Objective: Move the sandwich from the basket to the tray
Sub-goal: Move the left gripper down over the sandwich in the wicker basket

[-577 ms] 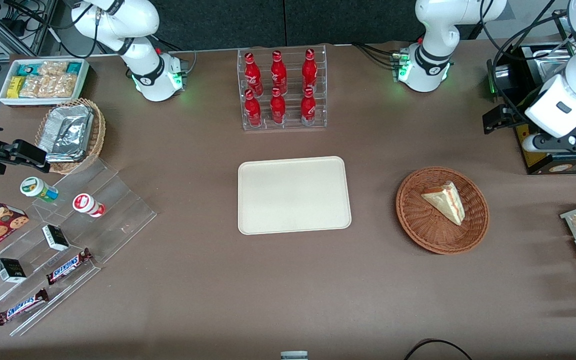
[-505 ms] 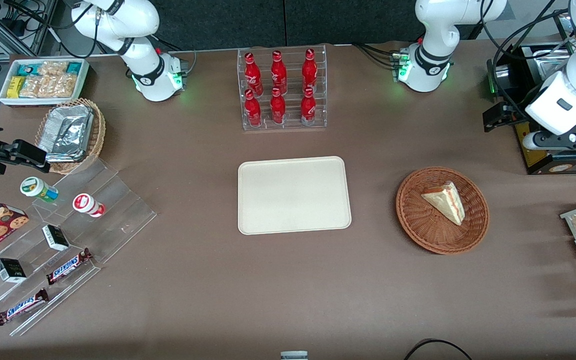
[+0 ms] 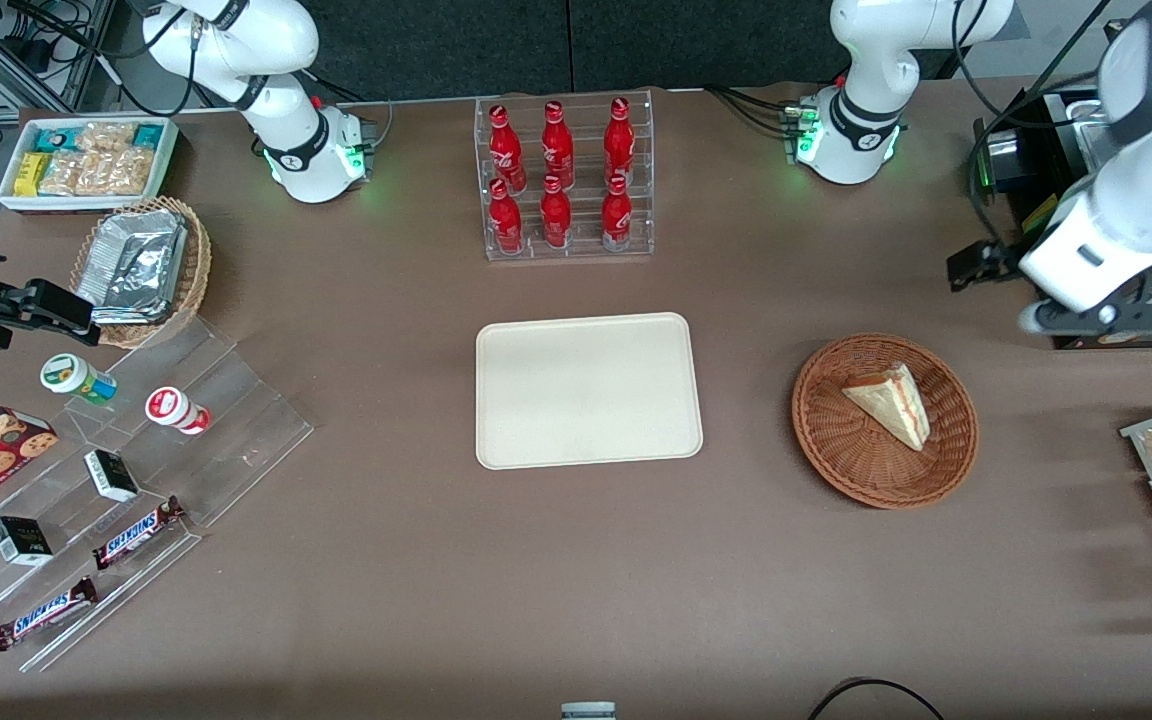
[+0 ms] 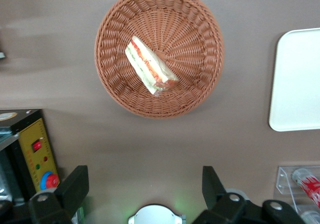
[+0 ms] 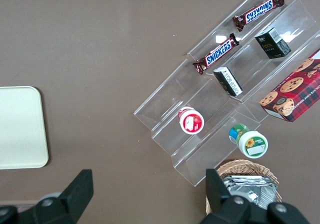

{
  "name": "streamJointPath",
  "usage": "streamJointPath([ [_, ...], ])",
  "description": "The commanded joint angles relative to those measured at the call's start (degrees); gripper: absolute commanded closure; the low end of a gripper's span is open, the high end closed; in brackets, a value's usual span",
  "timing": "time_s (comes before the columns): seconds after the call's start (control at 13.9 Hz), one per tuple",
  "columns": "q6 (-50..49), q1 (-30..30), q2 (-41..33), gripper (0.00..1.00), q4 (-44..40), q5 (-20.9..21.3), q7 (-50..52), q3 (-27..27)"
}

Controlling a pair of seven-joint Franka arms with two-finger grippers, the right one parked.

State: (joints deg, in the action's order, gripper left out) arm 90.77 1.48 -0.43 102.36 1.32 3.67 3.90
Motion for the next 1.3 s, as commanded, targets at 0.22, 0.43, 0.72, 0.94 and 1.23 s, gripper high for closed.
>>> streamJointPath([
  [0.22, 17.65, 0.37, -0.89, 0.0, 14.07, 0.62, -0.06, -3.11],
  [0.43, 26.44, 0.37, -0.27, 0.0, 19.09, 0.62, 5.97, -4.08],
  [0.72, 34.89, 0.89, 1.22, 0.0, 23.32, 0.7, 26.0, -3.99],
  [0.94, 37.54, 0.98, 3.68, 0.0, 23.59, 0.7, 34.27, -3.99],
  [1.23, 43.6, 1.24, 4.38, 0.0, 26.92, 0.53, 38.87, -3.9],
])
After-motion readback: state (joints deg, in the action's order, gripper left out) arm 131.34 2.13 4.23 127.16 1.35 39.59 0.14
